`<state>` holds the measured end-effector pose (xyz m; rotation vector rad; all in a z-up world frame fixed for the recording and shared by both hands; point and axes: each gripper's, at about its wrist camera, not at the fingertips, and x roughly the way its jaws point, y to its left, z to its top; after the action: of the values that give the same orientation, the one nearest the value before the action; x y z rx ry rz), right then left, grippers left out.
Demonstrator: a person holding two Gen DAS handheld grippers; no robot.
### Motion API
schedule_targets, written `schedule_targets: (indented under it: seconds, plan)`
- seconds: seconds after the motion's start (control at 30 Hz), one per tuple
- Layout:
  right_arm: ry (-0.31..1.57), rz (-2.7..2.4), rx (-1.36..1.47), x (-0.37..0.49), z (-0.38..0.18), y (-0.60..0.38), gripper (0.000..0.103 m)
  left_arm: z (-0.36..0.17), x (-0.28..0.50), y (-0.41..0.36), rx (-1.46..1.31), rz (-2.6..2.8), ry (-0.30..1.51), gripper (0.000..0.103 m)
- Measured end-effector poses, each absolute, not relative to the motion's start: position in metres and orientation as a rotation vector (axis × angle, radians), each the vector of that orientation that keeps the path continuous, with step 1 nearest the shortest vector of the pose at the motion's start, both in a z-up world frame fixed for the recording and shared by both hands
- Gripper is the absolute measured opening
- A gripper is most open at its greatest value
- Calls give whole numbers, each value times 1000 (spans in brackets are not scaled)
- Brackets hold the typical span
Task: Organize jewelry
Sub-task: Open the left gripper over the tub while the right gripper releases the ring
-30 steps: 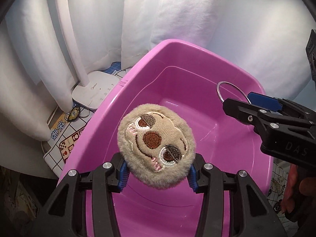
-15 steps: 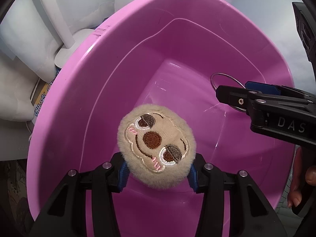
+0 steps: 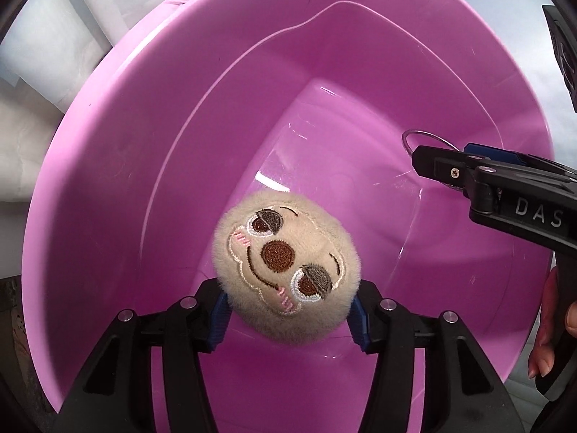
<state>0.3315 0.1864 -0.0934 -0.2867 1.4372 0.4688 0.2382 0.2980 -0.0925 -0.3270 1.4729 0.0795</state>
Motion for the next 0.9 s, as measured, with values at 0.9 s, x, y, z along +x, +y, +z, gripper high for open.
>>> schedule_targets:
  seconds: [0.9]
  plan:
    - [1407,451,-284,325,-86,179,71,-97,219,290,-297,95,1489,71]
